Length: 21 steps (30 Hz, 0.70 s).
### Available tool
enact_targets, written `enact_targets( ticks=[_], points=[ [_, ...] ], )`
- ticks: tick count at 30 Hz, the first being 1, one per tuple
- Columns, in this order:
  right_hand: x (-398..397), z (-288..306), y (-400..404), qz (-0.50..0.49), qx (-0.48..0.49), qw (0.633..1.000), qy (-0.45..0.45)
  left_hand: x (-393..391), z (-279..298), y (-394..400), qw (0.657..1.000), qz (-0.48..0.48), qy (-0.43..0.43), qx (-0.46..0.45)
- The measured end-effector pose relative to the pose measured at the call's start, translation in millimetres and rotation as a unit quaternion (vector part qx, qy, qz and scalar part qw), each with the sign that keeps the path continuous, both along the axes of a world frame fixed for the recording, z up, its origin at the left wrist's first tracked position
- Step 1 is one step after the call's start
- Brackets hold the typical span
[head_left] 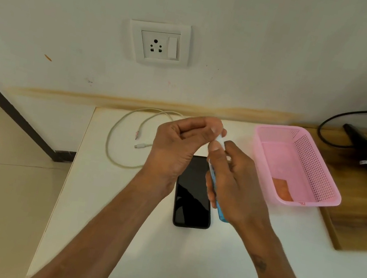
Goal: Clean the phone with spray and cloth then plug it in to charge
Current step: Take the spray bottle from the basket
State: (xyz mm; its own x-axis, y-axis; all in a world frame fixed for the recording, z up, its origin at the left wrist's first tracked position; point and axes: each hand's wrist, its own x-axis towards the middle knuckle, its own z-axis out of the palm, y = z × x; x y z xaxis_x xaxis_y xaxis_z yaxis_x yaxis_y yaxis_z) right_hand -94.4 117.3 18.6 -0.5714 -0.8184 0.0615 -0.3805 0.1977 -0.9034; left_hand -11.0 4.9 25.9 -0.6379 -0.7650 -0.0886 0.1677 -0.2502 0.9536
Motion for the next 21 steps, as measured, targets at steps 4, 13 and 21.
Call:
enact_targets(
  ticks=[4,13,21],
  points=[
    [3,-9,1,0.0,0.012,1.0,0.008,4,2,-10,0.999,0.043,-0.017,-0.004],
    [-6,2,4,0.076,-0.059,0.91,-0.404,10,-4,-18,0.972,0.073,0.002,0.225],
    [-16,9,10,0.136,-0.086,0.802,-0.575,10,-1,-21,0.95,0.102,-0.054,0.291]
  ],
)
